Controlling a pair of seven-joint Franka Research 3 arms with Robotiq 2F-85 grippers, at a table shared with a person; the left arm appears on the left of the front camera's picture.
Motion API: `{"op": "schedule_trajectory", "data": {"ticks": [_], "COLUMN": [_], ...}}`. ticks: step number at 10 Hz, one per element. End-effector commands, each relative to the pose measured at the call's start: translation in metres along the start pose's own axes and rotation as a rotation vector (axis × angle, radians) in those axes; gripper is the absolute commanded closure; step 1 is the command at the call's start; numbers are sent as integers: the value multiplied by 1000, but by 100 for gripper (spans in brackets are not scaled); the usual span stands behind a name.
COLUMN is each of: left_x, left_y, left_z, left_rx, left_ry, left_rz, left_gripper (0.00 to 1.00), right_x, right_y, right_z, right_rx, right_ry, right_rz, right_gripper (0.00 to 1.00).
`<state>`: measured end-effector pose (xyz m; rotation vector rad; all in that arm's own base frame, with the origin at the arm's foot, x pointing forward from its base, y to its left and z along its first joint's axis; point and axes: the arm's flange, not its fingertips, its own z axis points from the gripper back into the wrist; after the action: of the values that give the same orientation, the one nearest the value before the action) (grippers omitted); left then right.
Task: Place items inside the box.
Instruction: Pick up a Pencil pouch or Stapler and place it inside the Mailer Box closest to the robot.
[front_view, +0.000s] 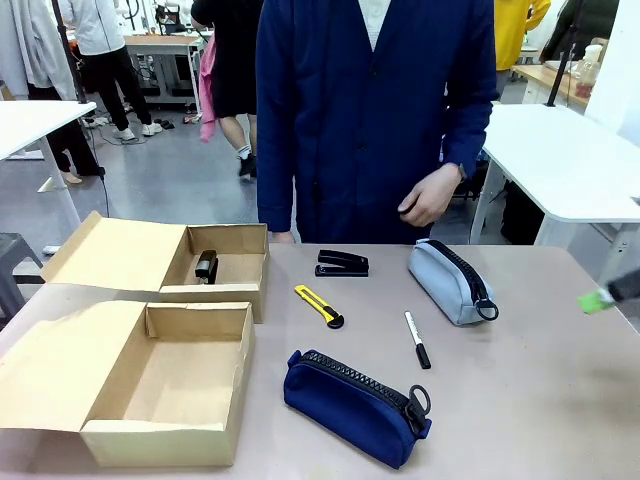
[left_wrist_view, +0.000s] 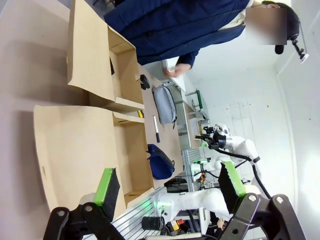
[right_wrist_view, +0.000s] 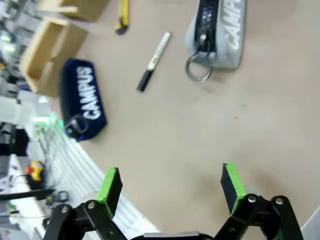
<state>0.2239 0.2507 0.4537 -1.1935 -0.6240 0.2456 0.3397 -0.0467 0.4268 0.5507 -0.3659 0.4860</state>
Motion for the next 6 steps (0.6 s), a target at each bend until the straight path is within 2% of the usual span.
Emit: {"op": "schedule_trajectory", "data": {"ticks": [1, 2, 3, 4, 6], "left_x": [0, 0, 0, 0, 0], "left_y": [-2, -2, -2, -2, -2], "left_z": [0, 0, 0, 0, 0], "left_rx": [-18, -18, -18, -18, -18], "left_ry": [-9, -9, -9, -9, -9], "left_rz": [-19, -19, -19, -19, -19], "left_gripper": [0, 0, 0, 0, 0], "right_x": [60, 73, 70, 55, -3], "right_y": [-21, -25, -29, -37, -59], "right_z": [-29, -44, -48, -29, 50], "right_rx": [-54, -98, -18, 42, 52], "right_ry": [117, 145, 123, 71, -75], "right_rz": [1, -10, 4, -27, -111], "right_gripper": [0, 0, 0, 0, 0]}}
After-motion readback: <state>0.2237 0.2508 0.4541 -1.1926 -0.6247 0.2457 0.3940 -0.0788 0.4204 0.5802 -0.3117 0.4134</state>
